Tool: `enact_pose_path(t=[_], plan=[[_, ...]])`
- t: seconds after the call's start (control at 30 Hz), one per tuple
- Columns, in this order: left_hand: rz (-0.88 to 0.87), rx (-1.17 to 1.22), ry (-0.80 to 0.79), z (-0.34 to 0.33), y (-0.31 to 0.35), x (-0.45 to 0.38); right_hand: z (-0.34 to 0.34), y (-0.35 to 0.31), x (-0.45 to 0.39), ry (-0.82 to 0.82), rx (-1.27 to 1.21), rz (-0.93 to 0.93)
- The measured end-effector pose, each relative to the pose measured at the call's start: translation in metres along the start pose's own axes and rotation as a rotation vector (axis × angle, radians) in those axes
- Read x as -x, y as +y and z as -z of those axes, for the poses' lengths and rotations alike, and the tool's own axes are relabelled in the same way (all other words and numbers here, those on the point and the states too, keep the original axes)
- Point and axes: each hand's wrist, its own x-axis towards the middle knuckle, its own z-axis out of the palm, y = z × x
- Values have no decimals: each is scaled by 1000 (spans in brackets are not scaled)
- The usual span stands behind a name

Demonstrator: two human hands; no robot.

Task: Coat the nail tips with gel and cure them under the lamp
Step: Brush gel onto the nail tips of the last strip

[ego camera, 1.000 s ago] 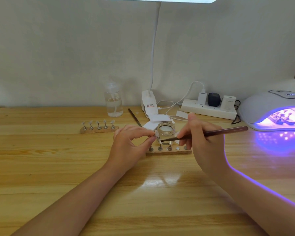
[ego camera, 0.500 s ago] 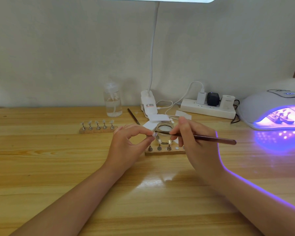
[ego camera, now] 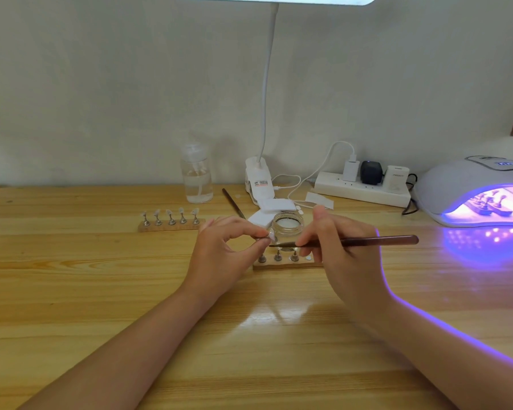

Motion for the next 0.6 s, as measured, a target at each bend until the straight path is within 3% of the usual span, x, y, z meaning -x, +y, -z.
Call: enact_pose_path(t=[0.3,0.43,0.6], plan=[[9,8,-4,0,-2,0,0,-1,-1,-35,17,-6],[12,19,-2,0,-1,0,1,-4,-3,52,-52,22],[68,38,-1,0,1,1,7,-3,-7,78,-101,-100]])
